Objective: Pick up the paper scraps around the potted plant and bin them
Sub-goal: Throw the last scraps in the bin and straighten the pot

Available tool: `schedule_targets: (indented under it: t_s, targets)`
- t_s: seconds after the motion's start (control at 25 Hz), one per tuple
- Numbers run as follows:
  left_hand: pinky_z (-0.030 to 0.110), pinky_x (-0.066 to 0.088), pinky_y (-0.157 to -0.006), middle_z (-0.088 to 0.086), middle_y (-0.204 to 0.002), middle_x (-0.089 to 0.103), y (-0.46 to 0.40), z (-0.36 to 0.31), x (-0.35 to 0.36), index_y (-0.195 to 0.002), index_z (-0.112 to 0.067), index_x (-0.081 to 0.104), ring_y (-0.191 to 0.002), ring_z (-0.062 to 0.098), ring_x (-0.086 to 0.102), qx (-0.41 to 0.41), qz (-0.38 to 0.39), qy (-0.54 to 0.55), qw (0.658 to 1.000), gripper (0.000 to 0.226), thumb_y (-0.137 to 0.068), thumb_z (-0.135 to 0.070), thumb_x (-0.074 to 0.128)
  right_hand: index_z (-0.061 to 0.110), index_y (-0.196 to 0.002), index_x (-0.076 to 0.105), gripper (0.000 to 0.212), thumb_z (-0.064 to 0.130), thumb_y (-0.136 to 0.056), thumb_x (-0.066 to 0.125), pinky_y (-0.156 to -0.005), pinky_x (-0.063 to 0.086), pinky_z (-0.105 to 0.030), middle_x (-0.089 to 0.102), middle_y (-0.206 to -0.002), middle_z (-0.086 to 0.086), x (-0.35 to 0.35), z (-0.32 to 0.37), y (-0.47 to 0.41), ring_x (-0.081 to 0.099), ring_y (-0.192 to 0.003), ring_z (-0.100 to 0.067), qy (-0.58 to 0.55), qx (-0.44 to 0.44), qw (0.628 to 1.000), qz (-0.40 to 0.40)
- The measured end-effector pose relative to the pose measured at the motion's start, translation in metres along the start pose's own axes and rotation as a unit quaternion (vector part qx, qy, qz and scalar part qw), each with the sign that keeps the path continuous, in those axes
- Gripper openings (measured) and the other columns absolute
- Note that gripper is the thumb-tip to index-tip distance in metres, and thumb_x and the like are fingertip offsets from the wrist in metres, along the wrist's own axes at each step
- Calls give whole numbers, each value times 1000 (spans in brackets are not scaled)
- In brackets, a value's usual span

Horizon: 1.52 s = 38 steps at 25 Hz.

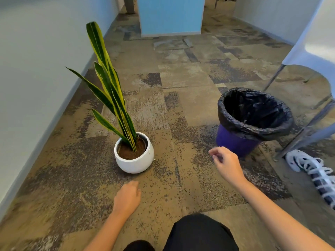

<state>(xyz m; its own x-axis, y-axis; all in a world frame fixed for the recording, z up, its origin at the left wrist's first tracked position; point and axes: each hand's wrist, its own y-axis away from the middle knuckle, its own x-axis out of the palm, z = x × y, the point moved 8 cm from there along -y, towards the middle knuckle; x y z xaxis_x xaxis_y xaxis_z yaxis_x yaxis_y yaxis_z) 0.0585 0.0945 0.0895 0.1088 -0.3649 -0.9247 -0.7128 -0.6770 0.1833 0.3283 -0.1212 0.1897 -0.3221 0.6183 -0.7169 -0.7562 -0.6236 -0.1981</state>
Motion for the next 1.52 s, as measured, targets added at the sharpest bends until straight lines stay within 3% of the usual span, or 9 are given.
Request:
schedule_targets:
  t_s: [0.24,0.36,0.52,0.72,0.88,1.04,1.2,1.36,1.52]
  targets:
    - [34,47,-101,5,-140,46,-2,52,64,-144,-17,35,-125,21,48,-44,119,-80,989,53,-94,-26,48,18,-100,68,20,4,-87,61,-80,49,-15,64,-98,7,81,-28,23,59,-90,-3,49,5,993,105]
    - [43,35,-113,12,-159,9,-4,94,99,-152,-23,10,-143,32,23,-116,227,-111,961,83,-88,-33,61,20,-102,66,22,6,-88,58,-88,49,-20,59,-100,11,132,-39,26,57,-95,-2,65,-7,984,164]
    - [52,26,-116,16,-156,-25,3,132,135,-150,-27,-15,-145,45,4,-137,323,-148,925,106,-84,-35,68,22,-112,64,26,10,-91,53,-92,43,-15,55,-106,12,197,-38,15,54,-101,-4,96,-42,969,224]
    - [49,35,-112,19,-154,-25,-1,141,145,-149,-27,-16,-144,46,9,-120,294,-174,932,108,-82,-30,70,17,-122,59,31,11,-92,51,-99,43,-25,52,-116,4,270,-14,-16,48,-115,-15,113,-69,952,275]
    - [48,38,-110,18,-155,-22,-4,143,147,-149,-29,-13,-143,47,12,-106,287,-174,936,106,-82,-30,70,8,-136,46,48,17,-91,57,-113,33,-49,26,-153,-11,326,-6,-39,25,-140,-35,215,-91,910,342]
    - [48,38,-110,18,-155,-23,-5,146,150,-149,-30,-15,-143,47,12,-101,293,-179,934,107,-83,-31,69,21,-147,31,60,20,-92,54,-116,17,-56,-2,-161,-4,365,-16,-50,2,-146,-37,241,-90,883,393]
    - [48,40,-109,19,-155,-24,-6,148,154,-149,-30,-15,-143,48,13,-95,298,-190,931,105,-84,-33,68,29,-147,30,56,15,-95,44,-115,5,-59,-11,-161,2,389,-29,-50,-13,-147,-33,218,-65,868,442]
    - [50,38,-109,21,-155,-23,-7,151,158,-149,-28,-15,-142,49,13,-90,304,-198,928,106,-84,-36,68,28,-152,14,63,14,-96,38,-114,7,-58,-6,-162,5,399,-32,-47,-8,-148,-27,232,-75,850,467]
    - [50,39,-109,21,-154,-24,-7,152,160,-149,-28,-16,-142,50,14,-91,301,-201,928,107,-83,-37,68,15,-151,20,62,11,-93,43,-115,17,-55,9,-160,-2,388,-29,-43,12,-146,-28,246,-127,873,401]
